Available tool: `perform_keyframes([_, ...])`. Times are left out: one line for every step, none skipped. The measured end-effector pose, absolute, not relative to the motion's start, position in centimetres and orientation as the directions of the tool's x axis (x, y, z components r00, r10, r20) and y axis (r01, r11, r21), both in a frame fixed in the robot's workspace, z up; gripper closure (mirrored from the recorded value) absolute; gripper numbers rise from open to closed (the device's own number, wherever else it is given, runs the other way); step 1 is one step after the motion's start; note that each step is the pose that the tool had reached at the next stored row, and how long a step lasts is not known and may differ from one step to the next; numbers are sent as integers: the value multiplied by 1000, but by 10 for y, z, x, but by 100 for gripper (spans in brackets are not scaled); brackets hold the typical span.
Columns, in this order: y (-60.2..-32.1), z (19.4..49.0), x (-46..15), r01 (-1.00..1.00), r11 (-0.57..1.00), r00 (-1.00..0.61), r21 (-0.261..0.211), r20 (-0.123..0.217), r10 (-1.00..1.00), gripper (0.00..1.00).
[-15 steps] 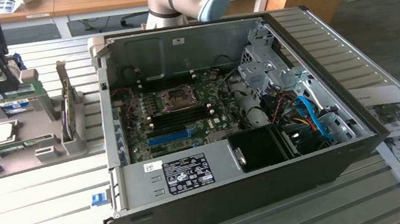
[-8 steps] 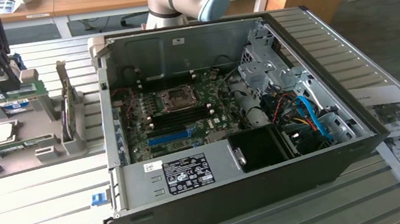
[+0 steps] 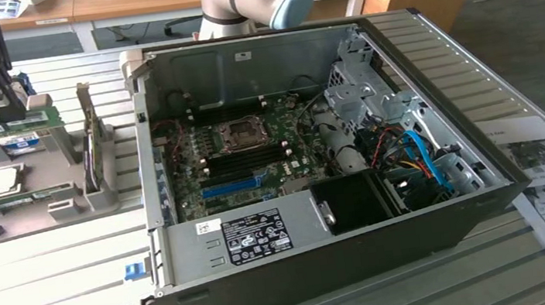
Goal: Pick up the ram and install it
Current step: 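Pick up the ram and move it above insertion slot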
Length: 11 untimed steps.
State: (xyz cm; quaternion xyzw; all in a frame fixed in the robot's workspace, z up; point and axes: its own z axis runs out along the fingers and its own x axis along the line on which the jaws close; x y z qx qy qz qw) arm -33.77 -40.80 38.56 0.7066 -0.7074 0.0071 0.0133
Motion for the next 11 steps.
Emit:
perform_keyframes([-408, 386, -338, -1000, 1, -1, 9, 29, -1000, 89])
perform_keyframes([-408, 386, -338, -1000, 1, -1, 9, 29, -1000, 89])
perform_keyframes([-408, 386, -338, -1000, 1, -1, 9, 29, -1000, 89])
perform_keyframes([-408, 386, -337, -1000, 1, -1, 9, 29, -1000, 89])
perform_keyframes([-408, 386, -336, -1000, 1, -1, 9, 29, -1000, 89])
perform_keyframes([-408, 386, -334, -1000, 1, -1, 9, 29, -1000, 89])
perform_keyframes([-408, 386, -332, -1000, 1, -1, 9, 29, -1000, 89])
perform_keyframes([-408, 386, -329, -1000, 1, -1, 9, 29, -1000, 89])
perform_keyframes([-408, 386, -325, -1000, 1, -1, 9, 29, -1000, 89])
perform_keyframes([-408, 386, -322, -1000, 1, -1, 9, 29, -1000, 89])
perform_keyframes([-408, 386, -319, -1000, 1, -1, 9, 29, -1000, 89])
